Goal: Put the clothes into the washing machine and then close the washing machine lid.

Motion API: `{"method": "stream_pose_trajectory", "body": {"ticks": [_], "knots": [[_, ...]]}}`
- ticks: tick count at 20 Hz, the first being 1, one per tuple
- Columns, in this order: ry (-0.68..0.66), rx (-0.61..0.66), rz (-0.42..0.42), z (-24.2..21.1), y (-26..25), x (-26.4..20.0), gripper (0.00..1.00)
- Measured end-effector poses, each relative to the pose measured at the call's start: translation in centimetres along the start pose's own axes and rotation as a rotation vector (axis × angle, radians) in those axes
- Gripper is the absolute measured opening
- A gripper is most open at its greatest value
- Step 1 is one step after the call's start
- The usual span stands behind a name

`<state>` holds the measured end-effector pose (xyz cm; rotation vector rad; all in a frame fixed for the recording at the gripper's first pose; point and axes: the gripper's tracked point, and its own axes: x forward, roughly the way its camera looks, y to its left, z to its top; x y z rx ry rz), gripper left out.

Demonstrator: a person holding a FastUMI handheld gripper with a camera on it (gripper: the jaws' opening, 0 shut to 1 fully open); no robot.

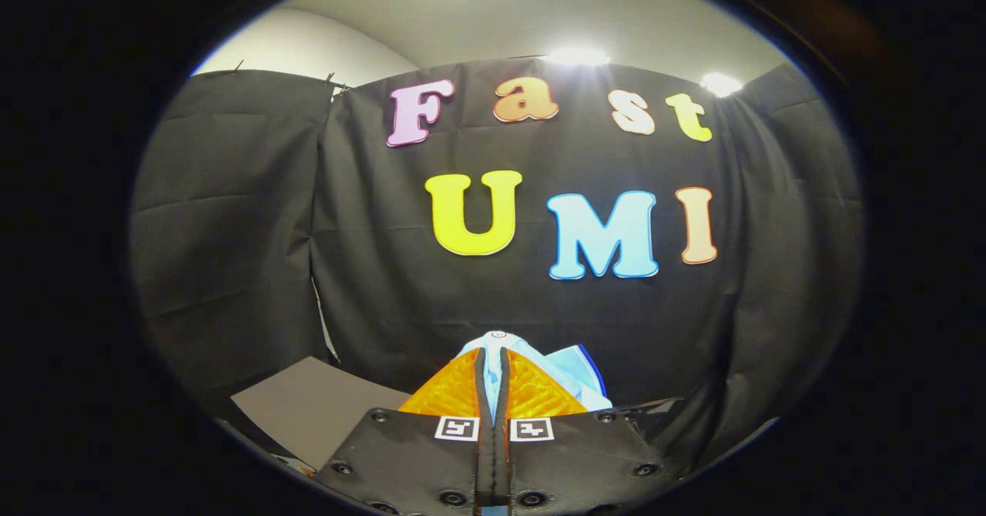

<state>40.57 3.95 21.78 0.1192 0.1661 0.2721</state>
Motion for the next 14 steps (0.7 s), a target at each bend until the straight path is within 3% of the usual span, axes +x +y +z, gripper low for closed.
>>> {"method": "stream_pose_trajectory", "body": {"ticks": [7, 14], "knots": [[0.039, 0.016, -0.074, -3.3, -5.3, -0.3, 0.01], [0.138, 0.043, -0.118, -10.7, -8.2, 1.0, 0.01]]}}
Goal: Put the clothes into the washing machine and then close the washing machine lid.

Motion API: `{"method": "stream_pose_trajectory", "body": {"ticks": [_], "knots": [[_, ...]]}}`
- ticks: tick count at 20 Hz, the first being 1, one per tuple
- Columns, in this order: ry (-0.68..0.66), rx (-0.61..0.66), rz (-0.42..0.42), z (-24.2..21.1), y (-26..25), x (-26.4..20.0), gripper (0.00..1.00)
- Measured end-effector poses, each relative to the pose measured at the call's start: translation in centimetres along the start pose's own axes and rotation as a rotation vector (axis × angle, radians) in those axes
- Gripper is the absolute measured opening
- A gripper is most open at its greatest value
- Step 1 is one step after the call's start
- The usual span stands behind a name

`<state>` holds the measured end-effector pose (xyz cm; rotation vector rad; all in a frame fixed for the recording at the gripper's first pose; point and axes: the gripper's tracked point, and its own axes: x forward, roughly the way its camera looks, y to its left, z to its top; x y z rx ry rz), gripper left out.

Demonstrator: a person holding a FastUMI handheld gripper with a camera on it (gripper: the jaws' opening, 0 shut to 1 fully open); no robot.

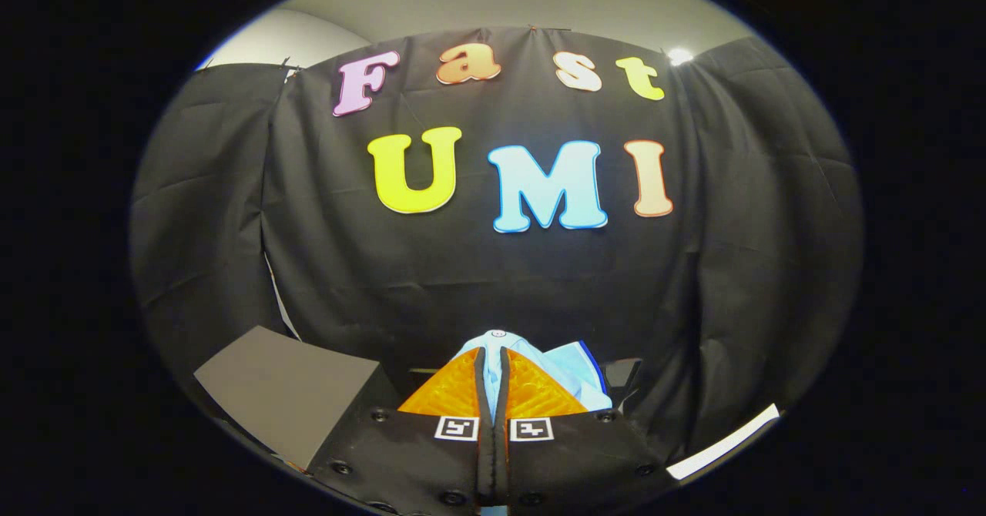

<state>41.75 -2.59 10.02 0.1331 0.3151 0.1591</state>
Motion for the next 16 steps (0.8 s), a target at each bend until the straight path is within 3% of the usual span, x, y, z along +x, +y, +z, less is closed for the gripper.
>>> {"method": "stream_pose_trajectory", "body": {"ticks": [16], "knots": [[0.287, -0.038, -0.049, -18.1, -3.4, 7.4, 0.01]]}}
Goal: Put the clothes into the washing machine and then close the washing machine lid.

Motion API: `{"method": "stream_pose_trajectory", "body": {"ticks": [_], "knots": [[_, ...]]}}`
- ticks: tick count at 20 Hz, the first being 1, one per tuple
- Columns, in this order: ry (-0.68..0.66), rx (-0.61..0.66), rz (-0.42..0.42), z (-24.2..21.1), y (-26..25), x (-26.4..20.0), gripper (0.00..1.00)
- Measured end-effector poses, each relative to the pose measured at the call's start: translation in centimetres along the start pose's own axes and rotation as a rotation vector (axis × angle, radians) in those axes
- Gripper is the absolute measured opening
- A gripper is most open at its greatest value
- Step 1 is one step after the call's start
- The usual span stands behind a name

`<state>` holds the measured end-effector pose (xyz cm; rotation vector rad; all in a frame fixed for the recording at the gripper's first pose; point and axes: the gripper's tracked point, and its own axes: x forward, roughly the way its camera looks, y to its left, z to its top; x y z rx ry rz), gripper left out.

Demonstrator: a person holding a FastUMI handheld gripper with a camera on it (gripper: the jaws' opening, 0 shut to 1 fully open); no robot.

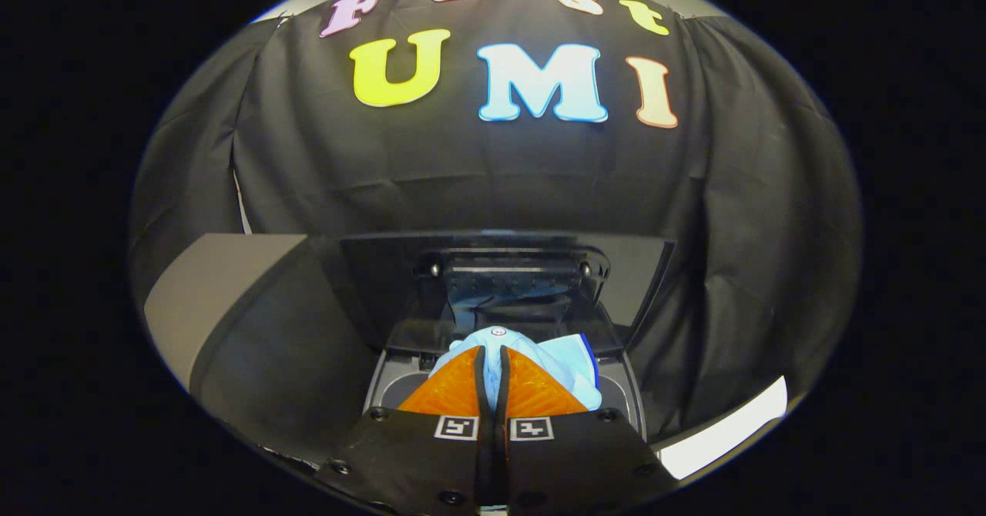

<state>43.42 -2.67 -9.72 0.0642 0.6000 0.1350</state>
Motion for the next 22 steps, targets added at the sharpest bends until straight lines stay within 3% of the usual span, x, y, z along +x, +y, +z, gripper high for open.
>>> {"method": "stream_pose_trajectory", "body": {"ticks": [10, 17, 22], "knots": [[0.223, 0.030, -0.061, -8.0, -0.7, 5.5, 0.01], [0.233, 0.043, -0.040, -8.5, 0.0, 5.8, 0.02], [0.195, 0.171, -0.073, -7.3, -0.2, 6.0, 0.96]]}}
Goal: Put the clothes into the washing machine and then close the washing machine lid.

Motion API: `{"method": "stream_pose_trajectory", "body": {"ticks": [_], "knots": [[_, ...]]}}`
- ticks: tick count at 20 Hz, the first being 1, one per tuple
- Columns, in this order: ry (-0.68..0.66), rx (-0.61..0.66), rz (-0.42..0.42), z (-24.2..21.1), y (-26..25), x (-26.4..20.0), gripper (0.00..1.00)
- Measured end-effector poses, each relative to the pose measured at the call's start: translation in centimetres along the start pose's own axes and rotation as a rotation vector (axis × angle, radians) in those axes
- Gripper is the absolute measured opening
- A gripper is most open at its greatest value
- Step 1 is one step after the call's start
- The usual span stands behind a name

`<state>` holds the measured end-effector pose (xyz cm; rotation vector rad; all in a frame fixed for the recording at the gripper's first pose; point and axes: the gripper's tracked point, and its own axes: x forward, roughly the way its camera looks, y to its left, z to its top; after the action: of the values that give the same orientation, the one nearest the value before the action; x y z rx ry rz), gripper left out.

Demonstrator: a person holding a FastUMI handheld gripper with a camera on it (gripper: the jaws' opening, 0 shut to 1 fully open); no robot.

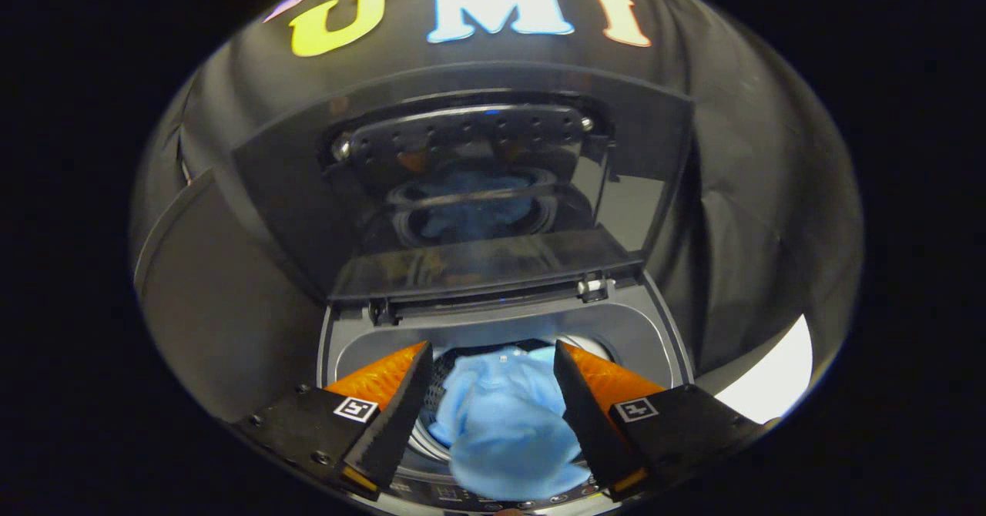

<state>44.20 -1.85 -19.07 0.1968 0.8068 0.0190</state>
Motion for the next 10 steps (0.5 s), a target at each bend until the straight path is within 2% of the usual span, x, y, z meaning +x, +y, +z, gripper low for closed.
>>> {"method": "stream_pose_trajectory", "body": {"ticks": [10], "knots": [[-0.075, -0.141, 0.090, 1.9, 1.7, -3.1, 0.97]]}}
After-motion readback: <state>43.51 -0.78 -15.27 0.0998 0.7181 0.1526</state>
